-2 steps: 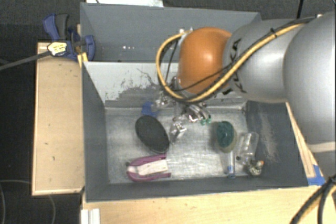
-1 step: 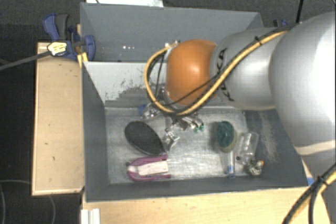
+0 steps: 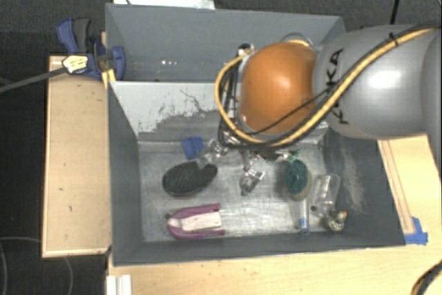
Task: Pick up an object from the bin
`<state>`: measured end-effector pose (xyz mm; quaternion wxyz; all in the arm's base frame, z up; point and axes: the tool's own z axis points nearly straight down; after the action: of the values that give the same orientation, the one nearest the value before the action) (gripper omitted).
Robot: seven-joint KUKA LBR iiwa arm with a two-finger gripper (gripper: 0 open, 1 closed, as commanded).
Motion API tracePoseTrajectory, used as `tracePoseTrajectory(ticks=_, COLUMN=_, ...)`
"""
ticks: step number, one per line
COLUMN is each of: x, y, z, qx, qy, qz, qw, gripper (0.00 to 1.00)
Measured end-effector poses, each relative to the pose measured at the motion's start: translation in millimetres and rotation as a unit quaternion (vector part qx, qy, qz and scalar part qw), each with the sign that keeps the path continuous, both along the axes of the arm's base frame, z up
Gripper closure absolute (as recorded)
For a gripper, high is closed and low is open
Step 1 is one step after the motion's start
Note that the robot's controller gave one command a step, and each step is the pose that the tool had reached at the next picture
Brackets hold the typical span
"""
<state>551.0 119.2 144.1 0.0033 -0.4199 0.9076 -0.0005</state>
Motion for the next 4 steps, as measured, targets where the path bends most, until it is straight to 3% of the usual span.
tracePoseTrajectory(ticks=1, x=22.4, y=41.7, z=-53.5, qx=0.005, qy=-0.0097, qz=0.055, qw=0.9984, gripper=0.00)
tracePoseTrajectory(ticks=2, x=27.9, y=32.1, z=-12.1, qx=0.000, qy=-0.0007, qz=0.122, qw=0.9926, gripper=0.00)
tracePoseTrajectory(ticks=3, x=-15.1, y=95.2, z=-46.9, qx=0.001, qy=-0.0016, qz=0.101, qw=0.9949, gripper=0.00)
tracePoseTrajectory(ticks=4, x=-15.4, y=91.1, z=-47.6, qx=0.000, qy=0.0017, qz=0.097, qw=0.9953, gripper=1.00)
